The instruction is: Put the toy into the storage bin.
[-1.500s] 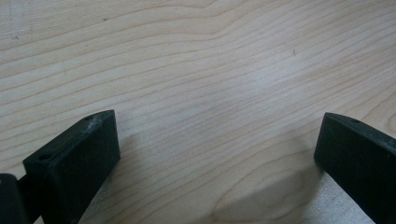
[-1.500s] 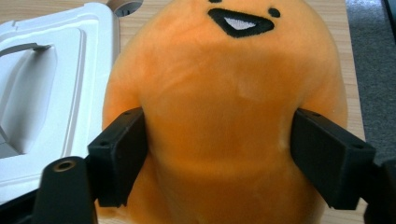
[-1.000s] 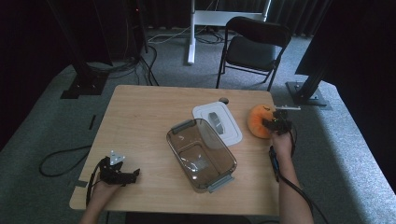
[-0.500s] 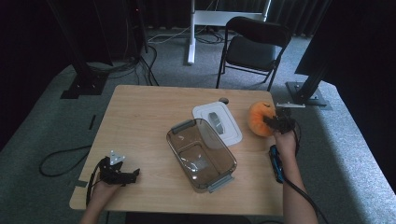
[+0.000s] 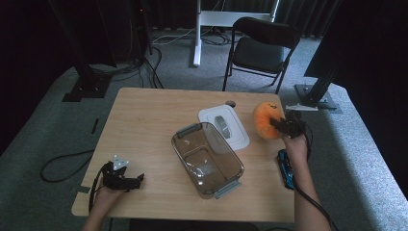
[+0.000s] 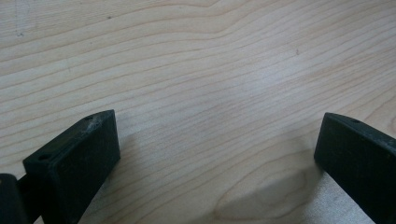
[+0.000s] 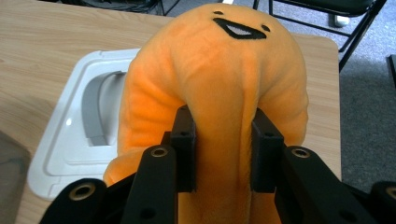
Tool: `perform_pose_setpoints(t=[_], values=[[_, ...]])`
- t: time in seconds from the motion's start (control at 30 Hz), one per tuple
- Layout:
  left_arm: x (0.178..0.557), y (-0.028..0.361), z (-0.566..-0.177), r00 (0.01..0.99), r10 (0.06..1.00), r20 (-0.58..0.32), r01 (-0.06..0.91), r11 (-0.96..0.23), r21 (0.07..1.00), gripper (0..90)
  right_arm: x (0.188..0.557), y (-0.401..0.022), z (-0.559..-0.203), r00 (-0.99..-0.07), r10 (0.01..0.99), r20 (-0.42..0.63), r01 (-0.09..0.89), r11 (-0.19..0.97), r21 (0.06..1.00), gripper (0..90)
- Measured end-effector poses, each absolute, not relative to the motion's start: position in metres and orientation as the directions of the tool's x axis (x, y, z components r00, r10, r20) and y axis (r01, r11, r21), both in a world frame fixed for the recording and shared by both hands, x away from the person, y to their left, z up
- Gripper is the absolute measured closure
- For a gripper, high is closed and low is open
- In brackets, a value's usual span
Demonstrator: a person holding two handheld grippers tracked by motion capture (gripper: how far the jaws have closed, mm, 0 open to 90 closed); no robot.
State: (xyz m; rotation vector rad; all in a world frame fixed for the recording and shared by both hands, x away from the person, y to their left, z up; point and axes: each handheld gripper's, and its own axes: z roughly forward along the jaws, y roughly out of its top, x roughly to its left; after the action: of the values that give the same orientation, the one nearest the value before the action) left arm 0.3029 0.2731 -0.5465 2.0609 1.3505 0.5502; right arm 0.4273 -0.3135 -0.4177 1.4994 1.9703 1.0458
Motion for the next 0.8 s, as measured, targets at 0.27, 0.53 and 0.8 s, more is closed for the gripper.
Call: perform_pose_setpoints(t=[0.27,0.53,0.8], values=[[0.304,0.273,-0.546,0.396,0.918,0.015,0.666,-0.299,0.683,0.5,0.417,-0.296,-0.401,-0.366,0.927,0.082,0.566,0.152,0.811,68.4],[0.304,0.273,-0.546,0.397,0.918,0.016,0.666,-0.3,0.683,0.5,0.407,-0.277,-0.382,-0.428,0.901,0.071,0.521,0.182,0.834,68.3],[0.304,0.273,-0.546,0.396,0.918,0.017,0.665,-0.3,0.684,0.5,0.396,-0.253,-0.365,-0.505,0.86,0.068,0.468,0.206,0.859,68.1]])
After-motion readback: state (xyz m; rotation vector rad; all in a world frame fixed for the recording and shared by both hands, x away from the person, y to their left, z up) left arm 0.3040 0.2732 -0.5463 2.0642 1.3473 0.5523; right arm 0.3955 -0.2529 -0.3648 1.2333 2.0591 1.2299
